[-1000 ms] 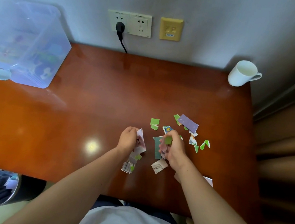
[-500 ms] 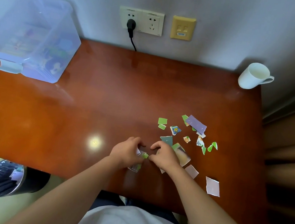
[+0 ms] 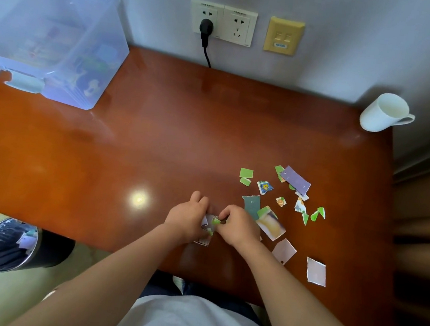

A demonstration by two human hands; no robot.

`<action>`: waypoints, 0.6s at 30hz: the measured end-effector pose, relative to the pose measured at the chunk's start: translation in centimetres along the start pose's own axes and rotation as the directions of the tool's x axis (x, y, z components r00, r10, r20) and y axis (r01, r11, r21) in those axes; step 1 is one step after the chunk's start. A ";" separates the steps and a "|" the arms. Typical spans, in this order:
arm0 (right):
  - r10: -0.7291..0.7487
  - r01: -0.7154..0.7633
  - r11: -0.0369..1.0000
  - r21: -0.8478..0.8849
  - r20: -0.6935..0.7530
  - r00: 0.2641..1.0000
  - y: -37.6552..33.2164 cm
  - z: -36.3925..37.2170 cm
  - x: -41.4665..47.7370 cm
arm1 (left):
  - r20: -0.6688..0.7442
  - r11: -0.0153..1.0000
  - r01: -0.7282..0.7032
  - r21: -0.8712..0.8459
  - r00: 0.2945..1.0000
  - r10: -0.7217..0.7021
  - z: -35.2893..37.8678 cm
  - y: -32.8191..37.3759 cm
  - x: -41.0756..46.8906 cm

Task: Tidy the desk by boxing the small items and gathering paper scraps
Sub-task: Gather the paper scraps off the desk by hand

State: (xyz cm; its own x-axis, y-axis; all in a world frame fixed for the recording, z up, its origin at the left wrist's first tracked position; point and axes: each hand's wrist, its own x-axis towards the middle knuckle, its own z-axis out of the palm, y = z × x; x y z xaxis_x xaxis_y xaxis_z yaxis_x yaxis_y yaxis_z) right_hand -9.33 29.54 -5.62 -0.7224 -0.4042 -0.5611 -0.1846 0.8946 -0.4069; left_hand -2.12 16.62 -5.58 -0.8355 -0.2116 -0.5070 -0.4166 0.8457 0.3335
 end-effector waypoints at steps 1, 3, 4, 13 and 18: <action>0.006 -0.006 1.000 0.014 0.000 1.000 -0.1 0.1 0.0 | -0.008 1.000 -0.005 -0.019 1.000 0.004 0.0 -0.1 0.0; 0.007 -0.007 0.999 0.040 0.002 1.000 -0.1 0.2 0.0 | -0.031 0.999 -0.024 -0.043 0.999 0.022 0.0 -0.2 0.1; 0.007 -0.007 0.999 0.047 0.007 1.000 -0.2 0.2 0.0 | -0.043 0.998 -0.032 -0.050 0.999 0.030 -0.1 -0.2 0.1; 0.081 -0.114 0.867 0.484 0.088 0.993 0.3 -0.7 1.0 | 0.069 0.736 0.152 -0.660 0.987 -0.142 -0.9 -0.8 1.5; 0.192 -0.230 0.638 0.735 0.137 0.972 0.6 -3.4 0.2 | 0.216 0.399 0.284 -0.872 0.954 -0.208 -2.9 1.9 2.7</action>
State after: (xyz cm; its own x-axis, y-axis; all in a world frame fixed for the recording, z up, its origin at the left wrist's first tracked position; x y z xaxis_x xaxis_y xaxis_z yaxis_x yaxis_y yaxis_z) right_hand -11.81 30.65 -3.55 -0.6458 -0.2470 -0.7225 0.5380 0.5242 -0.6601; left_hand -6.18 16.29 -4.03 -0.6331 -0.2717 -0.7248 -0.7163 -0.1494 0.6817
